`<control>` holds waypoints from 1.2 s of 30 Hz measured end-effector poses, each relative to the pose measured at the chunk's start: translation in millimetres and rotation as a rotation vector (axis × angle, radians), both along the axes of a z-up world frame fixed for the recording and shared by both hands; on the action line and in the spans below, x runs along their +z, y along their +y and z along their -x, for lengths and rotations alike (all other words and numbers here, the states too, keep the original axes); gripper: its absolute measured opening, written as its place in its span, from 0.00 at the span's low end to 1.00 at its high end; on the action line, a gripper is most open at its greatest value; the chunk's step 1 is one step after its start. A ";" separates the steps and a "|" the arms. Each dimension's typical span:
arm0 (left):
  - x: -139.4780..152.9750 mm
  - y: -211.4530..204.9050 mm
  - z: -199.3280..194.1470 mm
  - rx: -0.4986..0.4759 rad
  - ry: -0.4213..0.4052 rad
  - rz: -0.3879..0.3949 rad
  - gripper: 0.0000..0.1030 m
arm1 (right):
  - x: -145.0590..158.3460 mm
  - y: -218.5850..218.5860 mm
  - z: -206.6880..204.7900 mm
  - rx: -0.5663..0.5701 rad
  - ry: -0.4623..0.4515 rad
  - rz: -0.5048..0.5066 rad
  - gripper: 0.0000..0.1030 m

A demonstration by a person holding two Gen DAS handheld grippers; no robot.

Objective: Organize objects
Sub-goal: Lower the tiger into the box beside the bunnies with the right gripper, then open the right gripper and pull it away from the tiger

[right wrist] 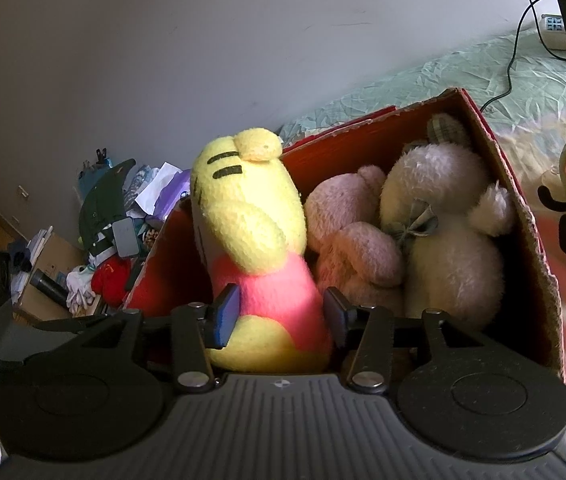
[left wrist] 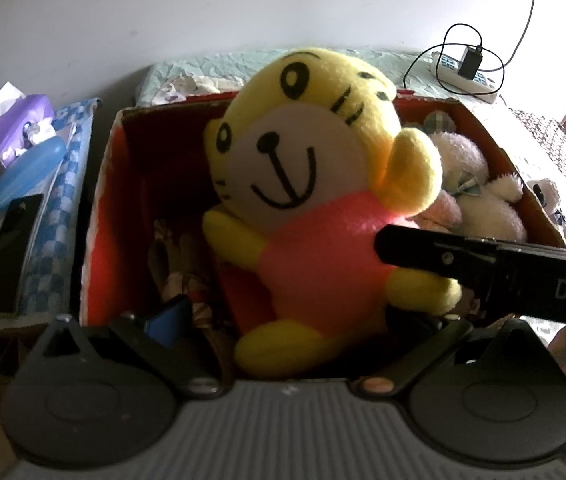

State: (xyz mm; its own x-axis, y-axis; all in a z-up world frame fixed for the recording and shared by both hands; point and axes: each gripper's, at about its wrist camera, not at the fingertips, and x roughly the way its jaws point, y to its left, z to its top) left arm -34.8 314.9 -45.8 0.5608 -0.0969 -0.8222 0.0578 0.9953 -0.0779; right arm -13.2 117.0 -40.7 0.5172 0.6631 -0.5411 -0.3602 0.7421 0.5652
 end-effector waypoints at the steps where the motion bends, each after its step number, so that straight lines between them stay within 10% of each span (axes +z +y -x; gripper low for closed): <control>1: 0.0 0.3 0.2 0.003 0.000 0.000 1.00 | 0.0 0.2 0.2 0.001 -0.001 0.001 0.48; 36: 1.3 0.7 7.0 0.000 -0.044 0.003 1.00 | 4.5 0.4 2.0 0.018 -0.001 0.013 0.51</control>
